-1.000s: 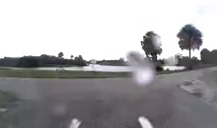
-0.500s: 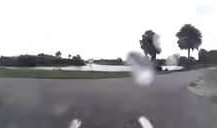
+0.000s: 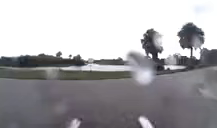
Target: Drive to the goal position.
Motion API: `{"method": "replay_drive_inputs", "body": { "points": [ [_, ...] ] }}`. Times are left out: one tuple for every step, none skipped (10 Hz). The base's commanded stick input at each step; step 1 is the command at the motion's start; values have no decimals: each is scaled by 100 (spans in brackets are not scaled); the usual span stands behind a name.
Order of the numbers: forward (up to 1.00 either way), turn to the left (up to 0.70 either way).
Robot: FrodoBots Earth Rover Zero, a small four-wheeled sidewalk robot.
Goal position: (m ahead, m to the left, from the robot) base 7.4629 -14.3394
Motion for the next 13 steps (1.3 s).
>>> {"method": "replay_drive_inputs", "body": {
  "points": [
    [70,-35],
    [70,-35],
    [70,-35],
    [70,-35],
    [70,-35],
    [70,-35],
    [70,-33],
    [70,-31],
    [70,-32],
    [70,-33],
    [70,-4],
    [70,0],
    [70,0]
  ]
}}
